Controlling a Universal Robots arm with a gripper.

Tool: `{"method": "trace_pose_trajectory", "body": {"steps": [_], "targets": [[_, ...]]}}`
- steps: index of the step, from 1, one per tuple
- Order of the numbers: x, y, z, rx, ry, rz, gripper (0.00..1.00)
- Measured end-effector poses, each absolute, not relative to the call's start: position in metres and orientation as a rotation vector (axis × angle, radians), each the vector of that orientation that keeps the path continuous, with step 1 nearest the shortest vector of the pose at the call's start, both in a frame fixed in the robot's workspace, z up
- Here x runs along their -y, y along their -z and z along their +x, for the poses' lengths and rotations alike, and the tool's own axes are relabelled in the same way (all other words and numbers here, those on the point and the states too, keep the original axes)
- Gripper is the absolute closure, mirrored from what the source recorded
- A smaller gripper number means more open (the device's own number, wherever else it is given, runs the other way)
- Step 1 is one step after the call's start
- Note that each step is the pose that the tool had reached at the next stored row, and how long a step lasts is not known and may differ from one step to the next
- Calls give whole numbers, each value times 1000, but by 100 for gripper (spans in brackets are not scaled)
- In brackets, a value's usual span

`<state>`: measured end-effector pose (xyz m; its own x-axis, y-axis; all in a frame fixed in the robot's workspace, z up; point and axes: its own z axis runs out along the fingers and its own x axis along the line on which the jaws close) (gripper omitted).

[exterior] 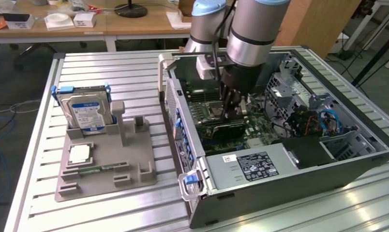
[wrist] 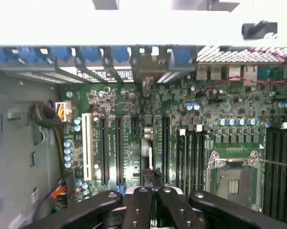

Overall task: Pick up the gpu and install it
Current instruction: 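Press down on the gpu until it lock into place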

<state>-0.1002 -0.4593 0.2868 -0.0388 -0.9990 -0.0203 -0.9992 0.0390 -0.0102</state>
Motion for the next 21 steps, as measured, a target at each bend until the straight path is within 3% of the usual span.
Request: {"method": "trace_pose_trajectory", "body": {"steps": [12, 21], "targets": [[459, -293, -135, -2256, -16, -2169, 89], [459, -295, -149, -2295, -97, -2206, 89]]}}
